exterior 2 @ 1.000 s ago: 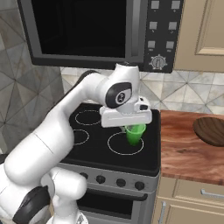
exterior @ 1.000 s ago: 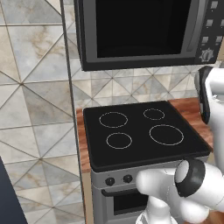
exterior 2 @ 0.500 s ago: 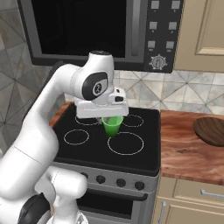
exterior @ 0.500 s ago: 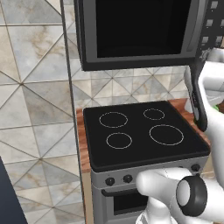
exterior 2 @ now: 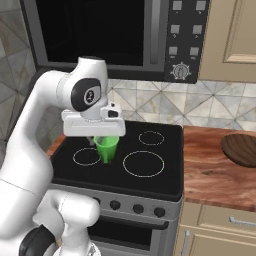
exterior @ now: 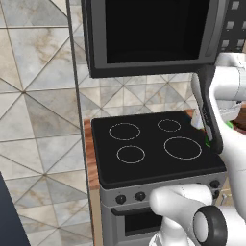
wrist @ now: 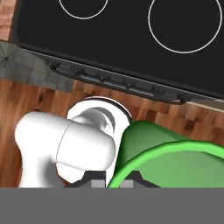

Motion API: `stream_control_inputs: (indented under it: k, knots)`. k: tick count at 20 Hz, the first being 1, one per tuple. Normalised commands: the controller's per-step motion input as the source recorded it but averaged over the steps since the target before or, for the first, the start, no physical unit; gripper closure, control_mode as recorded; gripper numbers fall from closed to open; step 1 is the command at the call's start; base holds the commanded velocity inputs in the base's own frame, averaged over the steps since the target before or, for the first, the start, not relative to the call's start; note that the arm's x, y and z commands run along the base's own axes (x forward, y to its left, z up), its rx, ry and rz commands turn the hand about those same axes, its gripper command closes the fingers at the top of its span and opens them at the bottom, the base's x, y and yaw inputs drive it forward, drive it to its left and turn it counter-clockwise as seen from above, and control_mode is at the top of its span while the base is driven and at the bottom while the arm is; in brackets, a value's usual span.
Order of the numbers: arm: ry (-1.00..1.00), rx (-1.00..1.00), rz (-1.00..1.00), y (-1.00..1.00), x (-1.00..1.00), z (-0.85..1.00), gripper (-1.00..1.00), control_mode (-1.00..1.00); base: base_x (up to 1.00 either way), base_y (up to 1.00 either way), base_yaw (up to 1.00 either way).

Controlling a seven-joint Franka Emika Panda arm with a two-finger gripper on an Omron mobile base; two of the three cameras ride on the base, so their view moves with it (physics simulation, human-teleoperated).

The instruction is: Pick the cup and bowl from the counter and place them on the counter next to the sink.

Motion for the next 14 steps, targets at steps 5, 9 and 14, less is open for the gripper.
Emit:
stream_control_inputs:
  k: [5,9,14]
  knots:
    - [0.11,0.00,0.00,0.49,-0.23,-0.07,1.00,-1.00,0.00,0.00,0.00]
    - [0.01,0.00,0.00,0.25,-0.07,0.00,1.00,-1.00,0.00,0.00,0.00]
    - [0.00,0.00,0.00,0.00,0.00,0.00,1.00,-1.00,0.00,0.00,0.00]
